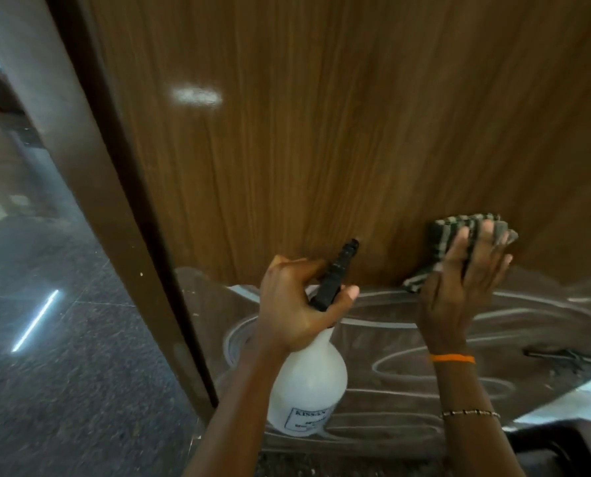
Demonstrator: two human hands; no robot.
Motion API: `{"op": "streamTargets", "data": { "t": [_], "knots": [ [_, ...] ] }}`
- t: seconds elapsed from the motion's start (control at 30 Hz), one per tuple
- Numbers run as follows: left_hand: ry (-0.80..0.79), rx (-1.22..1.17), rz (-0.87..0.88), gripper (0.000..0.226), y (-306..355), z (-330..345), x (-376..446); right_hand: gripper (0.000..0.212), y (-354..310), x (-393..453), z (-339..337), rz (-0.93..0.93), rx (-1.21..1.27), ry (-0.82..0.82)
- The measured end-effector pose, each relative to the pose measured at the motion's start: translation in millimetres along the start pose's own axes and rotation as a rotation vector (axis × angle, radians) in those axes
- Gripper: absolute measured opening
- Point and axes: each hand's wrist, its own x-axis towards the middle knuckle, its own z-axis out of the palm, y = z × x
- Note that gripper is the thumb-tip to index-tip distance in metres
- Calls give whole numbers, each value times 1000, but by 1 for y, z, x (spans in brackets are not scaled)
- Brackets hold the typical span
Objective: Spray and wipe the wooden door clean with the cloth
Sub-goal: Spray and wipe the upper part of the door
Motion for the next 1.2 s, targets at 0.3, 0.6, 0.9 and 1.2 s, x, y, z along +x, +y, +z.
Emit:
{"op": "streamTargets", "data": {
  "t": [0.3,0.6,0.9,1.2],
  "knots": [
    [107,-117,-28,39,0,15,-6,55,-66,2,21,55,208,45],
    [178,-24,-83,41,6,19,-12,50,-60,-9,27,-395,86,-101],
    [67,-87,-151,37,14,62,-7,53,97,9,-22,185,-53,58],
    [15,114,-128,29,30,87,2,51,45,2,-11,173,243,64]
  ]
}}
